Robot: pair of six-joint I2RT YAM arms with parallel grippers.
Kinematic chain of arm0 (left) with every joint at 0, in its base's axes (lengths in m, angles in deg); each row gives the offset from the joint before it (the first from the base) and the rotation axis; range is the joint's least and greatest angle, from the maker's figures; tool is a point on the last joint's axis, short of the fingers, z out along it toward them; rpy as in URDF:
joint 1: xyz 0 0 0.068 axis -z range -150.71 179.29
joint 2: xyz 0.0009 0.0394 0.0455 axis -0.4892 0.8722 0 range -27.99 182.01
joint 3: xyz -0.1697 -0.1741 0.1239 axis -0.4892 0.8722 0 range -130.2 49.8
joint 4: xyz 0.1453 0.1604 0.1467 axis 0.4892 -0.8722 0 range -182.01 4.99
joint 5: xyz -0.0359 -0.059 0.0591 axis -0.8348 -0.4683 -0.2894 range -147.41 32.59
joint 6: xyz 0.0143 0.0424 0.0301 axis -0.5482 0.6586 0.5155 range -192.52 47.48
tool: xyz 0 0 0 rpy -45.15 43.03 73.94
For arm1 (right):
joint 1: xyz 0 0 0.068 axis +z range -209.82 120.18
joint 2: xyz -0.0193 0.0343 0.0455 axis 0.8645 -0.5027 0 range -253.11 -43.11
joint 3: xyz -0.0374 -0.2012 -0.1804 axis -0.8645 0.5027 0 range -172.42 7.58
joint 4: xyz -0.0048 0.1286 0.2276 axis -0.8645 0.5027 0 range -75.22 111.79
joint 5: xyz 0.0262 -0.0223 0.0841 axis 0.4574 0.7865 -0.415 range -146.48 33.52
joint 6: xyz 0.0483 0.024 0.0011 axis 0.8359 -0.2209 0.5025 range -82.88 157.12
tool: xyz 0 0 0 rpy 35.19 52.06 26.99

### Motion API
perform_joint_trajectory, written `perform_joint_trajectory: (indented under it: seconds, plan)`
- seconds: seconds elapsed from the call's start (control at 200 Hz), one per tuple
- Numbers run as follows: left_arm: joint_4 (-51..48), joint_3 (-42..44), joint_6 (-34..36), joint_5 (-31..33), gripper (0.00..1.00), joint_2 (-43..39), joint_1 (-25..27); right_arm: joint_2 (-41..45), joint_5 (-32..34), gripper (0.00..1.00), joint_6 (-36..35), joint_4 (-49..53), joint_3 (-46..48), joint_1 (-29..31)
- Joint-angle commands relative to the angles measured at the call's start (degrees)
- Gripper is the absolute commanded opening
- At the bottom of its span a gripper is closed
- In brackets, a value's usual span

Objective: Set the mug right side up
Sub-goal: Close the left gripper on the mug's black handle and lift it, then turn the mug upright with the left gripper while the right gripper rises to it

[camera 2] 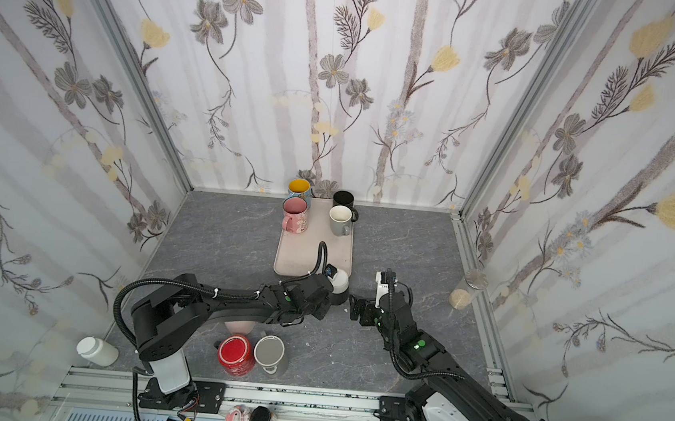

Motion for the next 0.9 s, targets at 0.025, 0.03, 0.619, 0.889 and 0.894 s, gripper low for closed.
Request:
perform_joint_trajectory:
  seconds: [0.025, 0.03, 0.619, 0.889, 0.894]
  plan:
    - [3.80, 1.40, 0.58, 0.67, 0.13, -1.12, -0.21, 0.44, -0.43, 0.95, 0.85, -0.41, 0.37, -0.02]
    - [3.86, 1.43, 0.58, 0.65, 0.12, -1.14, -0.21, 0.46, -0.48, 0.95, 0.81, -0.50, 0.37, -0.03]
    - [19.23, 9.70, -5.23, -6.58, 0.00, -19.14, -2.32, 10.14, -10.50, 0.96, 5.39, -23.26, 8.80, 0.09]
    - [38.95, 17.92, -12.50, -15.93, 0.00, -29.72, -8.75, 2.45, -19.34, 0.91, 11.20, -44.32, 9.54, 0.80]
    - [39.50, 18.13, -12.55, -15.91, 0.00, -30.52, -8.79, 2.17, -19.42, 0.91, 11.26, -44.65, 9.48, 0.82]
